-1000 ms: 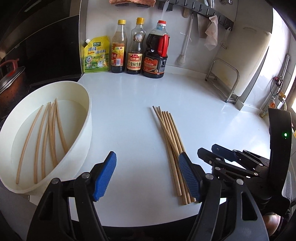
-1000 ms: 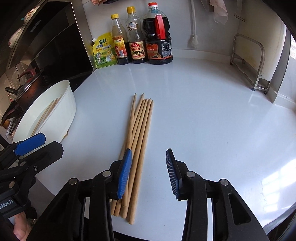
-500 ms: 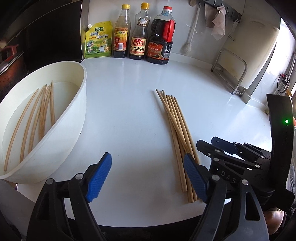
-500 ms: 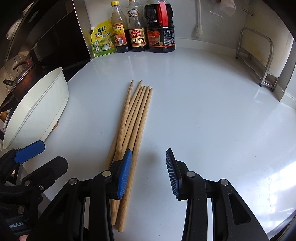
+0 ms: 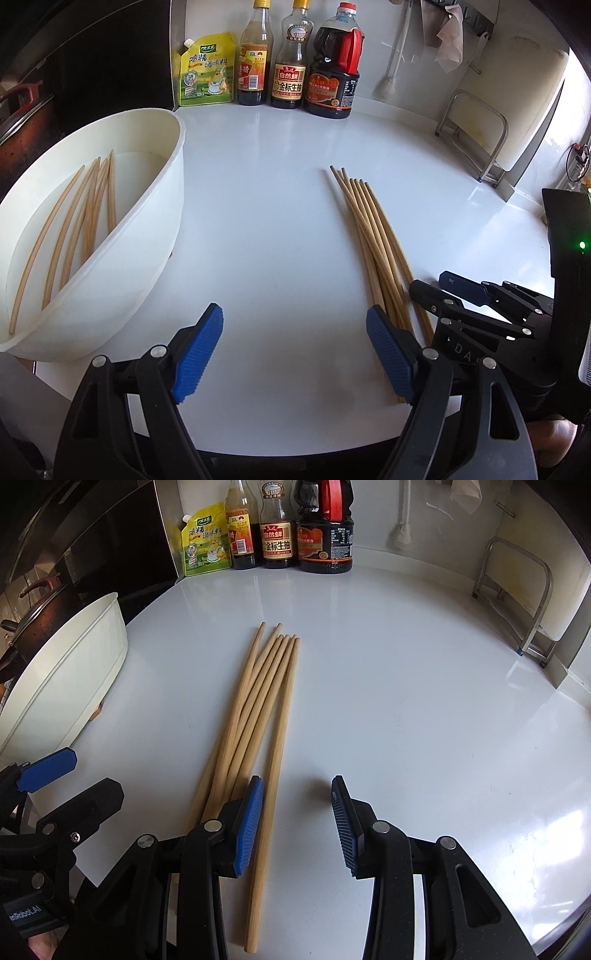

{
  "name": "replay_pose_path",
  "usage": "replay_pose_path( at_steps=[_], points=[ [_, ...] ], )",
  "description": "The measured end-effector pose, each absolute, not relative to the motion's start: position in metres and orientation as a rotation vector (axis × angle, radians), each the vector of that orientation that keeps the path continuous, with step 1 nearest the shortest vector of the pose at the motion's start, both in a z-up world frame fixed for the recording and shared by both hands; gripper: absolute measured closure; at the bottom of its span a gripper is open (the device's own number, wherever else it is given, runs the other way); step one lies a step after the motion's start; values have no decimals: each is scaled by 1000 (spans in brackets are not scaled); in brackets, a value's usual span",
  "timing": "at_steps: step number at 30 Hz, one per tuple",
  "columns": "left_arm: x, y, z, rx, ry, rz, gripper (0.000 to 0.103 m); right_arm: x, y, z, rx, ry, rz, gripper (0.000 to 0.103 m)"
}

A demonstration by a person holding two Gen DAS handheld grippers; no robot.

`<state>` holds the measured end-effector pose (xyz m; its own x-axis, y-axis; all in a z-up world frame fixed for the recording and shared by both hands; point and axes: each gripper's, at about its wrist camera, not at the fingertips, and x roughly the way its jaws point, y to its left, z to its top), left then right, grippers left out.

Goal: Organize utensils
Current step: 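Move both open grippers back to the chopstick bundle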

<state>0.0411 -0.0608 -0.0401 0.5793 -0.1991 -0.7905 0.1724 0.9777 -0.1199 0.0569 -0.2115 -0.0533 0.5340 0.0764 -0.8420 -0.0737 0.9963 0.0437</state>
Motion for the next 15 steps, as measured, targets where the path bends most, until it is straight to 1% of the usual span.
replay_pose_path(
  at_steps=[10,15],
  points=[
    [55,-78,-50,4,922,-198,24,48,-235,-53,35,980,28,66],
    [65,-86,-58,-28,967,-224,24,46,-245,-54,48,975,9,66]
  ],
)
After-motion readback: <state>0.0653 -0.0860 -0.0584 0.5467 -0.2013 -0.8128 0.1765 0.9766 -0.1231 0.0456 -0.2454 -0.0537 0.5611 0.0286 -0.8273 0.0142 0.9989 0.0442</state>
